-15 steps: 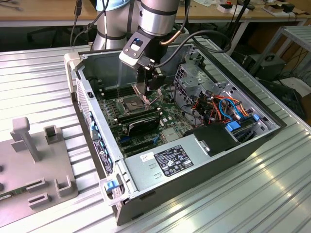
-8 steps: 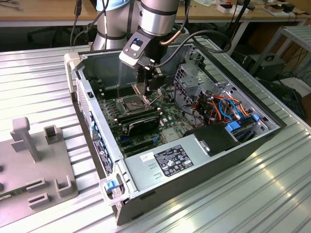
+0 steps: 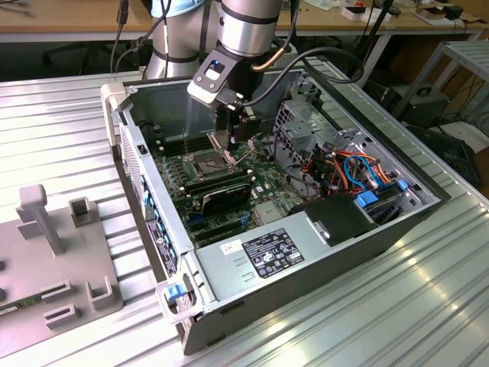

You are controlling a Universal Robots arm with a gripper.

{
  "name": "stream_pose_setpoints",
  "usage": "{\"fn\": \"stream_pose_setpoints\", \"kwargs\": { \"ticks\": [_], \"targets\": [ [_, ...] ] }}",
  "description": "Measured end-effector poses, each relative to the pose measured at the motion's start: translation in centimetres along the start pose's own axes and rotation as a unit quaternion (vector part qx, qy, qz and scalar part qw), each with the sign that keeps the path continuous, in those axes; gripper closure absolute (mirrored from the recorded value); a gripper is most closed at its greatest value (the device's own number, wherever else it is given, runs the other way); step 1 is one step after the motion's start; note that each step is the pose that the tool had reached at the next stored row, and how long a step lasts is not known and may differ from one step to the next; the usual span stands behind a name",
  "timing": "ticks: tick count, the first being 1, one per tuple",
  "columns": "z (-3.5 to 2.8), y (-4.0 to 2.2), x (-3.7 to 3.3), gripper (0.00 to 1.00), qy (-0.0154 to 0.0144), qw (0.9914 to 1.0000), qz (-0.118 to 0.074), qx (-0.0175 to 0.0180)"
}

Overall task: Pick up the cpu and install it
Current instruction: 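Place the cpu into insertion slot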

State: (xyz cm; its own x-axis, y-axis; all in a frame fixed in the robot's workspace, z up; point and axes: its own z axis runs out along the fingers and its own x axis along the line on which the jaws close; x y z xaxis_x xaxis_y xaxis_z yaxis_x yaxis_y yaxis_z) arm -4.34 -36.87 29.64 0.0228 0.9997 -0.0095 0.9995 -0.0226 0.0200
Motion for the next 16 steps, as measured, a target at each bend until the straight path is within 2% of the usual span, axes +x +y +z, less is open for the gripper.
{"fn": "stream_pose_setpoints", "kwargs": {
  "ticks": [3, 6, 8, 16],
  "targets": [
    [0.39, -0.02, 0.08, 0.45, 0.0, 1.0, 0.0, 0.0],
    [0.81, -0.03, 0.61, 0.45, -0.0001, 1.0, 0.0, 0.0],
    [1.19, -0.06, 1.29, 0.45, 0.0, 1.0, 0.0, 0.0],
    [2.91, -0.12, 2.45, 0.45, 0.0, 1.0, 0.0, 0.0]
  ]
}}
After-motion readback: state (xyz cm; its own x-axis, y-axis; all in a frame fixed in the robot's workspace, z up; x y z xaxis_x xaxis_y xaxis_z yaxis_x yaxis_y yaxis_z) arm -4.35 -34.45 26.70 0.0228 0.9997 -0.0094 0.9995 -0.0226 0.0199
